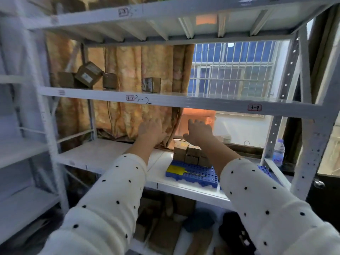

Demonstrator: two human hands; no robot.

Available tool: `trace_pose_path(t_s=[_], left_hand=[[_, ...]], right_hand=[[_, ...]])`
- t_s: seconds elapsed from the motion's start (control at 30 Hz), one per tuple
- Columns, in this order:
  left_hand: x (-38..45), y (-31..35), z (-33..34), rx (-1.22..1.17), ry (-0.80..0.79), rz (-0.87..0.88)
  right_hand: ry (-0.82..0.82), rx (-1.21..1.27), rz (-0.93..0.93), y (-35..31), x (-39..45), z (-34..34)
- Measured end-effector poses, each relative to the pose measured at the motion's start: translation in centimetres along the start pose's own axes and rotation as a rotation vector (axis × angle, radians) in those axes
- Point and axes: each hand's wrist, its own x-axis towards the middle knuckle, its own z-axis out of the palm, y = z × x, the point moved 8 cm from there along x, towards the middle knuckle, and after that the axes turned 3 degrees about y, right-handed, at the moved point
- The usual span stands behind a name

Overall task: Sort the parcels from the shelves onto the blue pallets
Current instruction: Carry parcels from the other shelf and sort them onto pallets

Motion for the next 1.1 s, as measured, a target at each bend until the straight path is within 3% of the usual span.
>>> trace_pose_path(t_s=[0.2,0.47,0.73,1.1], left_hand=[[-0.8,-7.4,-1.8,0.053,0.049,-0.122],[-0.8,-12.9,-4.2,0.116,0.124,-0.137],[1.7,-15.6,-5.1,0.266,0.142,-0.056],[11.3,-19.2,-3.4,0.202,0.170,-0.052]], right_hand=[[0.021,0.048,-0.153,-8.4,1.8,-0.3],[0.031,-0.001,-0.188,-13.8,3.4,-0.4],[0.101,-0.063,-0.167,-15.8,6.3,-1.6],[0.189,-0.088,-0.065,-16.9,16.6,-2.5]])
